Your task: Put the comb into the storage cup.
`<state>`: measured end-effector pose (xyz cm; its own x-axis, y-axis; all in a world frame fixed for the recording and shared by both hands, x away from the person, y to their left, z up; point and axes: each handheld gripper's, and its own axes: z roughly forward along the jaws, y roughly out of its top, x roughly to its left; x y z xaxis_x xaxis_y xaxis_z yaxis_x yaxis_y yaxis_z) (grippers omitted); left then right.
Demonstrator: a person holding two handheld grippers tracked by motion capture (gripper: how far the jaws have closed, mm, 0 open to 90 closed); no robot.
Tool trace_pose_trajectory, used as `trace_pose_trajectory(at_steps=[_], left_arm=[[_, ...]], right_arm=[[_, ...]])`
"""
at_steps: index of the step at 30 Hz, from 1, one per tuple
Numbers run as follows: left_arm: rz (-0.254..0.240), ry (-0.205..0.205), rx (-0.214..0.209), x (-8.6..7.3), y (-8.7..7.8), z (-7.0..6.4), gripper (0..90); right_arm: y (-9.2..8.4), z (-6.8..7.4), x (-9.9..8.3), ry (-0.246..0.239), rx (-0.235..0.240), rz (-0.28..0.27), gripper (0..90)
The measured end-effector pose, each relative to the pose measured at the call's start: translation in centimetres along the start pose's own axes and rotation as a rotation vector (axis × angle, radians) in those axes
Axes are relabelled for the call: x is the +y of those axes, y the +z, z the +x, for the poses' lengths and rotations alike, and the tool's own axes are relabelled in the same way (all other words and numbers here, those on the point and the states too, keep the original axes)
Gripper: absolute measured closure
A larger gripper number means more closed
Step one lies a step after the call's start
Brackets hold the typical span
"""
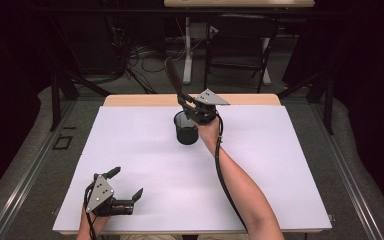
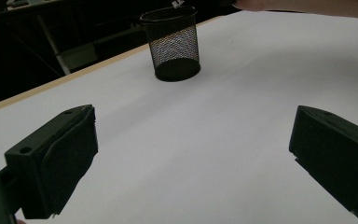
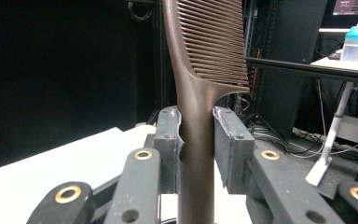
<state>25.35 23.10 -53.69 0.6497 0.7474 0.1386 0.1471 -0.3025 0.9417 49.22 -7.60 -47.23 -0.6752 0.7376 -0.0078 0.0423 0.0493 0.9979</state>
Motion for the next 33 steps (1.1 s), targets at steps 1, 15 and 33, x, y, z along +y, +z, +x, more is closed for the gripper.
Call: trace_pose_trajectory(at_steps=[1,15,33], left_arm=[[0.000,0.000,0.000,0.0,0.0,0.0,1.2],[0.001,-0.001,0.000,0.0,0.0,0.0,1.3],[0.001,0.001,0.001,0.0,0.0,0.0,1.3]], right_arm=[[0.0,0.0,-0.1,0.004,0.003,0.002,72.7],[0.2,0.2,-0.7,-0.001,0.009,0.020,72.7],[0.4,0.4,-1.5,-0.011,0.021,0.046,72.7]])
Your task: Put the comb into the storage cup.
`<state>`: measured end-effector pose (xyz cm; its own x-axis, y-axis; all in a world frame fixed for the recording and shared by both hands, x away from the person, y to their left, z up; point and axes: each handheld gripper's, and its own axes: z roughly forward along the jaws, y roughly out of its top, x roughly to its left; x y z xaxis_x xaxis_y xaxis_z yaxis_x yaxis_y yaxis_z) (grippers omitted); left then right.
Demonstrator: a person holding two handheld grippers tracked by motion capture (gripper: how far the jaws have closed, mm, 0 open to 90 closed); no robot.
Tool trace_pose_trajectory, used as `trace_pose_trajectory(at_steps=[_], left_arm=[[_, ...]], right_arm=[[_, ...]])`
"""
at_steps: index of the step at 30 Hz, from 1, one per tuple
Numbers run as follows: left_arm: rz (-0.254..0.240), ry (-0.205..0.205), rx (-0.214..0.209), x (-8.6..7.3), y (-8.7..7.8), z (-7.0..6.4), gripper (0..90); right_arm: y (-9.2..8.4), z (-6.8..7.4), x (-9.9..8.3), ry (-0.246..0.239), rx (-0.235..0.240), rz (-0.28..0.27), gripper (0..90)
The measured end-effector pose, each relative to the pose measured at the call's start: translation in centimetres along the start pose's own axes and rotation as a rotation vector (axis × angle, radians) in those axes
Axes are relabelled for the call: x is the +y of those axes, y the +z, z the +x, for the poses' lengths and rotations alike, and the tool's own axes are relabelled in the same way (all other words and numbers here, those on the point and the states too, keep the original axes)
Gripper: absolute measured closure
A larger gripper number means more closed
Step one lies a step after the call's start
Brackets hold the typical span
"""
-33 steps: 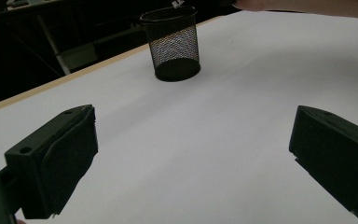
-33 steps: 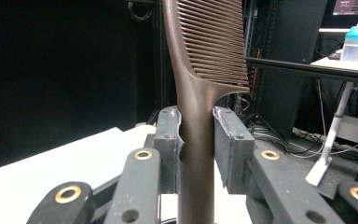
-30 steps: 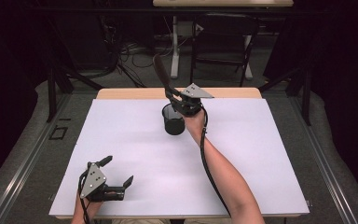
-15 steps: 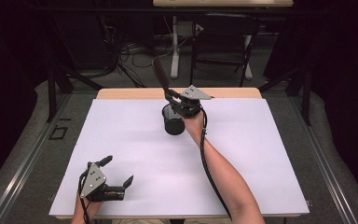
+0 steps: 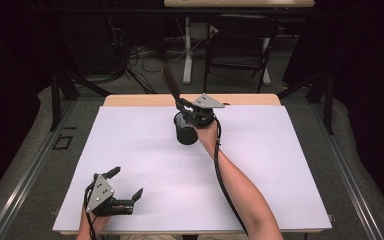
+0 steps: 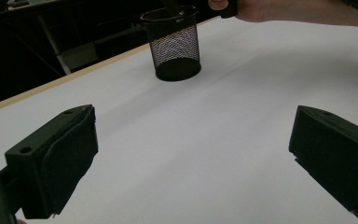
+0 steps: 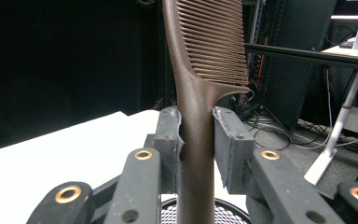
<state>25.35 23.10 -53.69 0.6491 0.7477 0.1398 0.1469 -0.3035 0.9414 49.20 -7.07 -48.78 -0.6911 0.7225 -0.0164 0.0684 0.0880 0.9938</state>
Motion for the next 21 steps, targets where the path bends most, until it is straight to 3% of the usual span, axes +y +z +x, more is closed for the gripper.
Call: trace_pose_trajectory(at_steps=[21], left_arm=[[-0.002,0.001,0.001,0.02,0.01,0.02,1.4]], right_arm=[[-0.09,0.00,-0.17,-0.033,-0.004,0.016,72.7]])
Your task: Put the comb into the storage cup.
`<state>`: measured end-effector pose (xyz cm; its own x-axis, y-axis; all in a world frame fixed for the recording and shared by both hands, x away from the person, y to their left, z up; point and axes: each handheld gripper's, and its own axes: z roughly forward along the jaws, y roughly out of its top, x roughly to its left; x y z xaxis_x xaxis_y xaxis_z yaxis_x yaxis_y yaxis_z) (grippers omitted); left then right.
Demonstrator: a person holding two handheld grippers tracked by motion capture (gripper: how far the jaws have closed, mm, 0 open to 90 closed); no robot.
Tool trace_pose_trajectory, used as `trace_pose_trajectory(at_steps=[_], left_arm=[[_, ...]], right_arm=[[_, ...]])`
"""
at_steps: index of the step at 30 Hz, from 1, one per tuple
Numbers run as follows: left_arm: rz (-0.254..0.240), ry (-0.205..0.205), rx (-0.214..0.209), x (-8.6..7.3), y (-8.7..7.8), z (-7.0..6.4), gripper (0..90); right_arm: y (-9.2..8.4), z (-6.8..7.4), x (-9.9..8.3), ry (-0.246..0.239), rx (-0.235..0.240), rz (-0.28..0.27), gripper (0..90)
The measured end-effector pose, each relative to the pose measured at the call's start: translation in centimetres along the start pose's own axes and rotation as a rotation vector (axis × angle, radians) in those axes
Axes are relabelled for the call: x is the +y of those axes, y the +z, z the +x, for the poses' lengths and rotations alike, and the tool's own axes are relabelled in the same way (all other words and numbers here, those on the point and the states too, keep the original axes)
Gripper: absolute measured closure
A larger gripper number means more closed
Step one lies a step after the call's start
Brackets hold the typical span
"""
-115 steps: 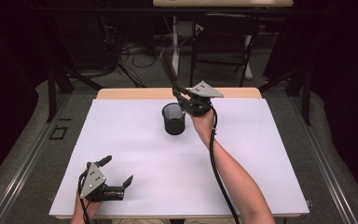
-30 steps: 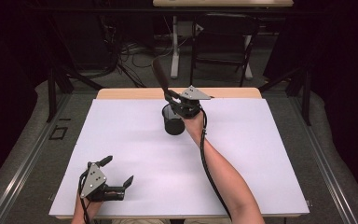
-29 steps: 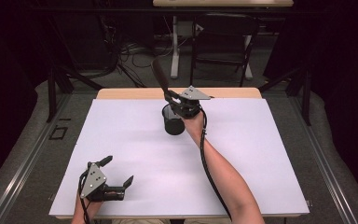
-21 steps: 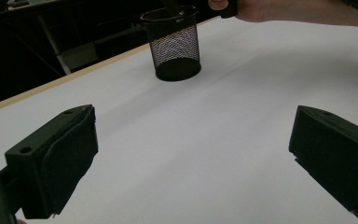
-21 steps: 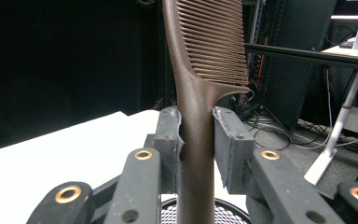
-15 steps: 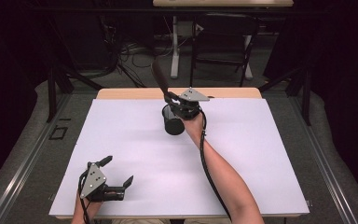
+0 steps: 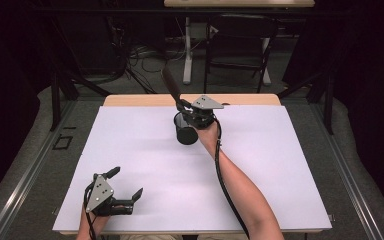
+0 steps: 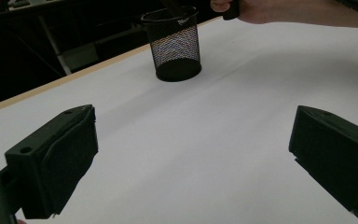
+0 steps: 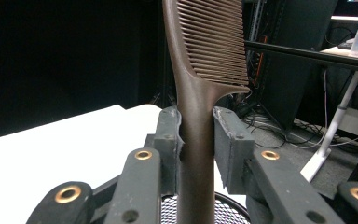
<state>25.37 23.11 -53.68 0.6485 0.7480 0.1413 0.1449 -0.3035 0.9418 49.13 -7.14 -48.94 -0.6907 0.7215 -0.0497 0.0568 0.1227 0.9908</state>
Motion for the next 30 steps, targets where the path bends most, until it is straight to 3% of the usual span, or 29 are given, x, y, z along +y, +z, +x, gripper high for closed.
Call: trace_pose_trajectory(at_steps=[30], left_arm=[[0.003,0.002,-0.003,0.0,0.0,-0.1,1.5]], right_arm=[[0.0,0.4,-1.1,-0.038,0.000,0.075,72.5]])
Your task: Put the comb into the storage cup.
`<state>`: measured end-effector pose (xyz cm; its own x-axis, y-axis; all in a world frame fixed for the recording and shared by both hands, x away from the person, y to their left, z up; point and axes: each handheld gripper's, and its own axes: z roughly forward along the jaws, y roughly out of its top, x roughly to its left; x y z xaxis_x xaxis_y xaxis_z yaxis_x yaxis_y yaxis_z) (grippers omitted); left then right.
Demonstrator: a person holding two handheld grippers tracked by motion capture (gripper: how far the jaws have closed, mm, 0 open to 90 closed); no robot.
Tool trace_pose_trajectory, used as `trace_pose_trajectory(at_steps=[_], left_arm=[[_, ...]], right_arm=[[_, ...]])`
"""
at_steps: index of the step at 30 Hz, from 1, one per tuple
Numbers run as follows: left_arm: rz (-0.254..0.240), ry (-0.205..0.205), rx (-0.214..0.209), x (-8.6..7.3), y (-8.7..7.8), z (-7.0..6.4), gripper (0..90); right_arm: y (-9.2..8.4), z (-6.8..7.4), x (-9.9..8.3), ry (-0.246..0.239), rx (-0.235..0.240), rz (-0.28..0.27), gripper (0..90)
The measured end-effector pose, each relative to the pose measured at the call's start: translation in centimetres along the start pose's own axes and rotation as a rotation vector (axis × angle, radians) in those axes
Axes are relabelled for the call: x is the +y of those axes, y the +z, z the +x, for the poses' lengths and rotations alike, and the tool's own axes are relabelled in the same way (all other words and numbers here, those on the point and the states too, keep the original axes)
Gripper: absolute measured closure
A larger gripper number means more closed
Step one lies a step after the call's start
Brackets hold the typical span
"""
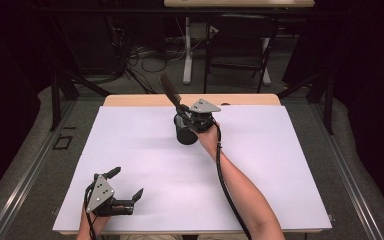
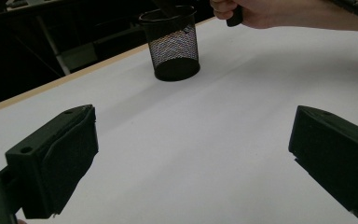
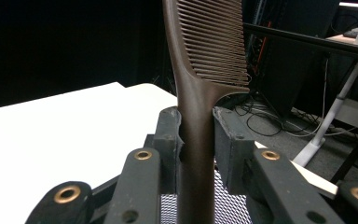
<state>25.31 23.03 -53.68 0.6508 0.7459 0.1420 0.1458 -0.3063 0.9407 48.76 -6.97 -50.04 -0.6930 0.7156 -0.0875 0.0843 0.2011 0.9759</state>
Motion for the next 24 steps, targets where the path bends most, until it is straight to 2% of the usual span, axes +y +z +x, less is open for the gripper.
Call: trace_pose_trajectory(at_steps=[24], left_arm=[[0.000,0.002,0.002,0.01,-0.02,0.00,1.6]], right_arm=[[0.00,0.10,-0.66,-0.011,-0.009,0.035,72.4]])
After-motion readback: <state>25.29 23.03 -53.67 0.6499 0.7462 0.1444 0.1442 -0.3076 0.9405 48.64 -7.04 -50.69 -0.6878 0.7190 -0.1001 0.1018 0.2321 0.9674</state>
